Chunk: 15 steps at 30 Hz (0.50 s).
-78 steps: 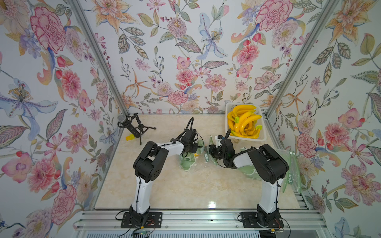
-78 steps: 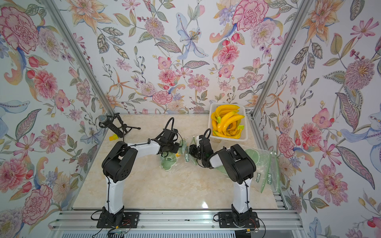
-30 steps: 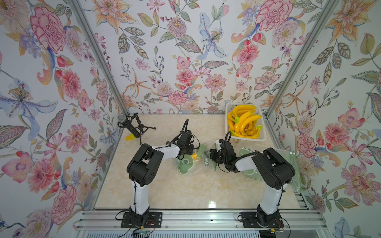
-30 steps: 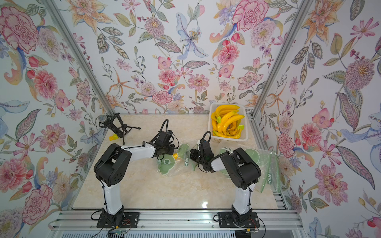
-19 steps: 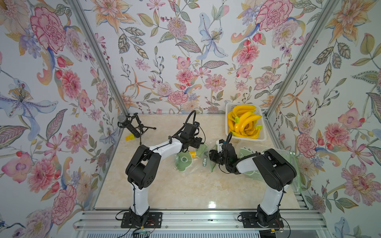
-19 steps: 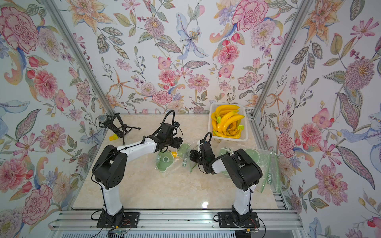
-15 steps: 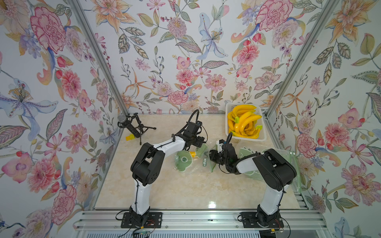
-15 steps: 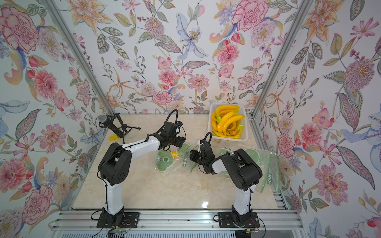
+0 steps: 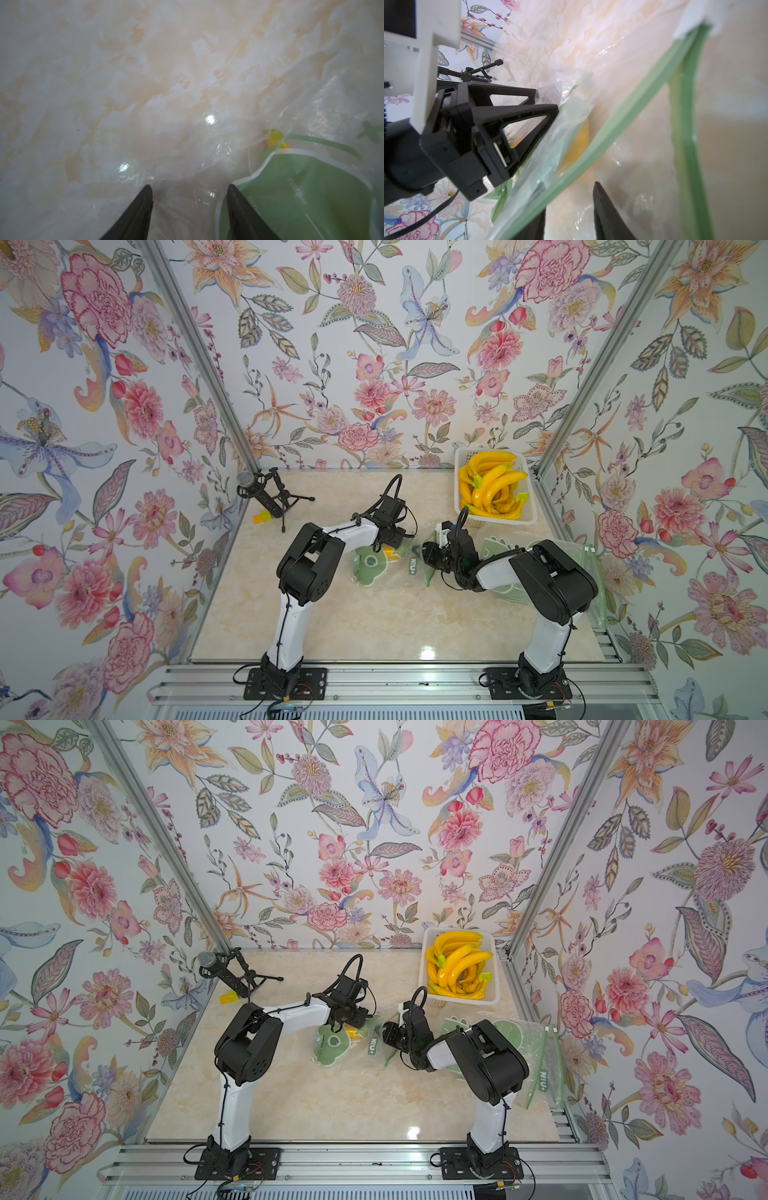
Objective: Open the zip-top bag and take out the banana
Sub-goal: Pick up the banana from the zipper food storage bag.
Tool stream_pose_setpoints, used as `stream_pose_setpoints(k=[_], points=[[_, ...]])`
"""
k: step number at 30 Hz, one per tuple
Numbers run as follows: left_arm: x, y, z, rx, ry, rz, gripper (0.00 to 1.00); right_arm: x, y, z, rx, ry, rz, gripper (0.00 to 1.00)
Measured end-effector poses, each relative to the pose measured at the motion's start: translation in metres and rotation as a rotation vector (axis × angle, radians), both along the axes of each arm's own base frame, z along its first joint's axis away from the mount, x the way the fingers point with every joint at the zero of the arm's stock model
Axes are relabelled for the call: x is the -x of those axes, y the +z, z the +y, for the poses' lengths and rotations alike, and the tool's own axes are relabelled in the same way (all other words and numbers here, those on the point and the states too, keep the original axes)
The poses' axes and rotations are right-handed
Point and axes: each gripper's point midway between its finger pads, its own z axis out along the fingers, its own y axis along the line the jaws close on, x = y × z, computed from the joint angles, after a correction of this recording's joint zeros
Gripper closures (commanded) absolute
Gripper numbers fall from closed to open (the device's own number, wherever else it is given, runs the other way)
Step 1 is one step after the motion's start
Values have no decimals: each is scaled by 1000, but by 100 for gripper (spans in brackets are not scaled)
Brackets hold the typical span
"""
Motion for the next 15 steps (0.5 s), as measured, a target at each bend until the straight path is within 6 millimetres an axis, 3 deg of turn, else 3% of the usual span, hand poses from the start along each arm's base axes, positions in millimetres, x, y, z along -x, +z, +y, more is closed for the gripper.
stream_pose_setpoints(k=[5, 7, 15], points=[[-2, 0, -1, 14, 12, -6, 91, 0, 0, 0, 0, 0, 0, 63], [-3, 0, -2, 20, 18, -7, 100, 0, 0, 0, 1, -1, 1, 63], [8, 8, 5, 56, 47, -23, 100, 0, -3, -19, -1, -38, 0, 63]])
